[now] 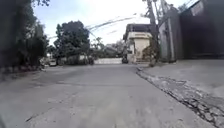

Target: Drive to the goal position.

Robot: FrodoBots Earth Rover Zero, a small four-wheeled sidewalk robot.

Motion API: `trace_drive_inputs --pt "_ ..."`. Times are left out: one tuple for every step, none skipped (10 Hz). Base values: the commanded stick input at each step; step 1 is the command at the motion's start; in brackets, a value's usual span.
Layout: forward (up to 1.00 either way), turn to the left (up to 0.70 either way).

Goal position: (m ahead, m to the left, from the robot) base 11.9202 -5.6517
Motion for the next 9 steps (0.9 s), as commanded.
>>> trace_drive_inputs --pt "1.0 0.0" --pt "1.0 0.0" --pt "1.0 0.0" --pt "1.0 0.0" --pt "1.0 0.0" --pt "1.0 0.0" --pt "1.0 0.0" --pt "1.0 -0.02" --pt "1.0 -0.39"
